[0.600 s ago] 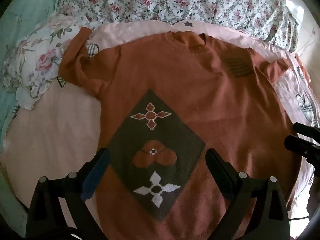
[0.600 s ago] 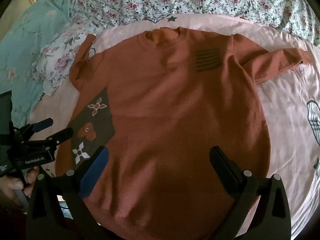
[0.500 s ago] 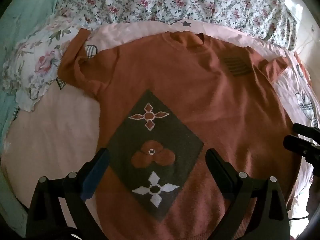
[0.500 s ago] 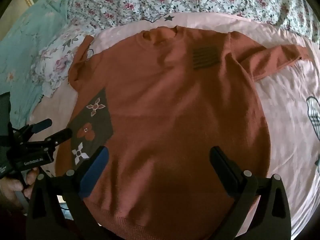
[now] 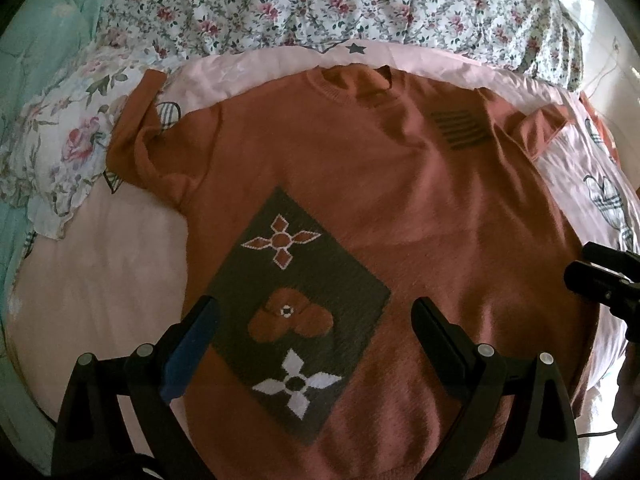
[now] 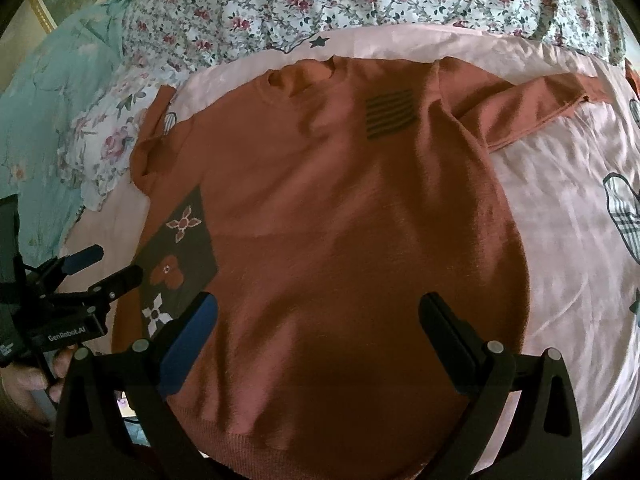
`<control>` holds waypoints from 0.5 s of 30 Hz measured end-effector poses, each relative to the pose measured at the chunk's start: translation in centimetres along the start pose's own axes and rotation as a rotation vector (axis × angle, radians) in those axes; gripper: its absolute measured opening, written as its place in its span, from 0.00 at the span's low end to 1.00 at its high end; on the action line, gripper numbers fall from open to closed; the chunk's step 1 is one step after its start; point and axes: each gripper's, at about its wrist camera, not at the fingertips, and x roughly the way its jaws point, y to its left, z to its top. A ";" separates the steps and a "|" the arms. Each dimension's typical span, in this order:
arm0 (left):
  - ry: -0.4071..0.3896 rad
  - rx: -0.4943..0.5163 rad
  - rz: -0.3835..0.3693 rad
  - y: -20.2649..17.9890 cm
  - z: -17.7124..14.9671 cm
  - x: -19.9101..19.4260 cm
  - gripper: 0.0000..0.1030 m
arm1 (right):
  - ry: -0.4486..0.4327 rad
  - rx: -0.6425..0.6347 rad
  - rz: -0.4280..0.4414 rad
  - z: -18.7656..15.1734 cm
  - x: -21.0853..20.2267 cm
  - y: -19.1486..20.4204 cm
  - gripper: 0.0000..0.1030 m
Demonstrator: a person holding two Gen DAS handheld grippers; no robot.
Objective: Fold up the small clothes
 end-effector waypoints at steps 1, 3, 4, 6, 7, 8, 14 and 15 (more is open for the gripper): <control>0.010 0.013 0.022 0.2 0.2 0.1 0.94 | -0.002 -0.005 -0.009 0.0 0.0 0.0 0.98; 0.012 0.025 0.038 0.0 0.2 0.1 0.94 | -0.019 -0.008 -0.005 -0.1 0.0 -0.1 0.98; 0.013 0.026 0.038 0.0 0.2 0.2 0.94 | -0.019 -0.009 -0.006 0.0 0.0 -0.1 0.98; 0.008 0.036 0.051 -0.2 0.3 0.2 0.94 | -0.008 -0.003 -0.002 0.1 -0.1 -0.2 0.98; 0.006 0.035 0.050 -0.2 0.2 0.2 0.94 | -0.006 -0.002 -0.004 0.1 -0.1 -0.1 0.98; -0.001 0.033 0.047 -0.2 0.2 0.2 0.94 | -0.007 -0.002 -0.005 0.1 -0.1 -0.1 0.98; -0.004 0.023 0.032 -0.3 0.4 0.4 0.94 | -0.045 -0.016 -0.006 0.0 -0.1 -0.1 0.98; -0.002 0.023 0.033 -0.3 0.4 0.5 0.94 | -0.047 -0.016 -0.006 0.0 0.0 -0.1 0.98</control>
